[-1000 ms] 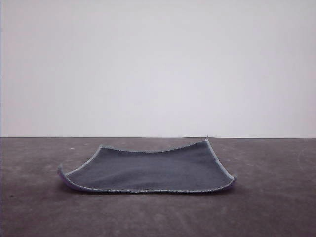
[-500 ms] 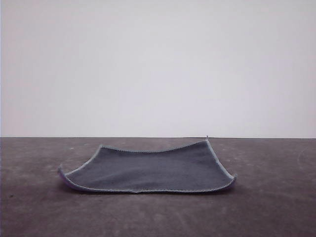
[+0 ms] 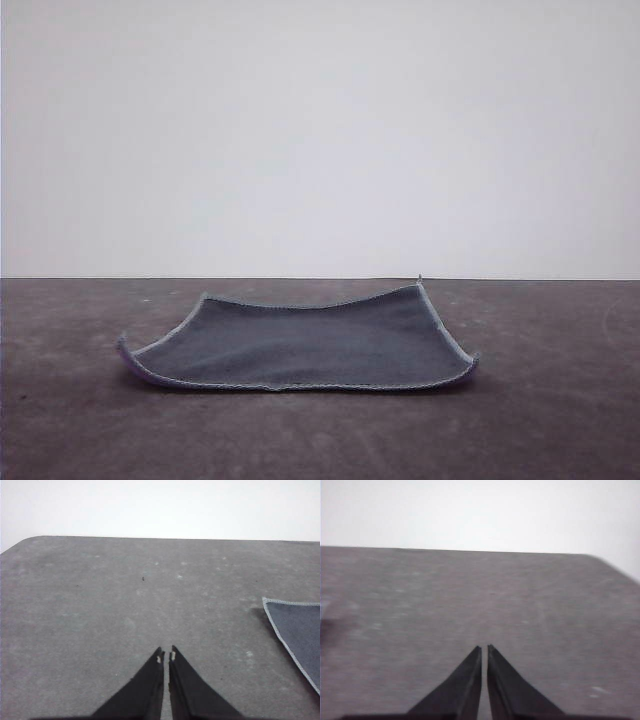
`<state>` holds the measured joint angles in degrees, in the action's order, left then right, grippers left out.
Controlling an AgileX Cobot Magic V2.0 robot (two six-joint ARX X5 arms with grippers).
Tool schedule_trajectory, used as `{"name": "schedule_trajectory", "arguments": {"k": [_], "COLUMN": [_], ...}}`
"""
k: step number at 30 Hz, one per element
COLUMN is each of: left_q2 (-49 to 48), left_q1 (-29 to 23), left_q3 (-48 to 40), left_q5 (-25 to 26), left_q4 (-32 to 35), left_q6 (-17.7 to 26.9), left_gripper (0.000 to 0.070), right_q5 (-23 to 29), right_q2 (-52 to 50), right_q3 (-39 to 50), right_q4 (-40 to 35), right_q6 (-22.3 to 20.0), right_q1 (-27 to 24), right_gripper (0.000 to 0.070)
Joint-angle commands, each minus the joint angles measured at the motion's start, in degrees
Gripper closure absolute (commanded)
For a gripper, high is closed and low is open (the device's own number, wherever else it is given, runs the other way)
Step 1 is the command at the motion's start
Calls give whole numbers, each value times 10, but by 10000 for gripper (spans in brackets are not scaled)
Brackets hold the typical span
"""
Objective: Fold clothes
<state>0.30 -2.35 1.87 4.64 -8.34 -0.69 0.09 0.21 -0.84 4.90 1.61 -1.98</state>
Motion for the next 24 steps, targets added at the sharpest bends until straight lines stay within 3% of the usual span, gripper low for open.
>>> {"name": "schedule_trajectory", "arguments": {"k": [1,6,10,15,19,24], "left_q2": [-1,-1,-1,0,0,7], "left_q1": [0,0,0,0,2,2], "left_q3": [-12,-12,-12,-12,-4,35], "left_q5": [0,0,18,74,72,71], "left_q4": [6,14,22,9,-11,-11], "left_q6": [0,-4,-84,-94,-117,-154], "left_gripper": [700,700,700,700,700,699], "right_q5": [-18,-70,-108,-108,-107,-107], "right_q2": [0,0,0,0,0,23], "right_q3": [2,2,2,0,-6,-60], "right_q4": [-6,14,46,41,39,27], "right_q6": [44,82,97,114,161,175], "right_q1": [0,0,0,0,0,0], "right_gripper": [684,684,687,689,692,693]}}
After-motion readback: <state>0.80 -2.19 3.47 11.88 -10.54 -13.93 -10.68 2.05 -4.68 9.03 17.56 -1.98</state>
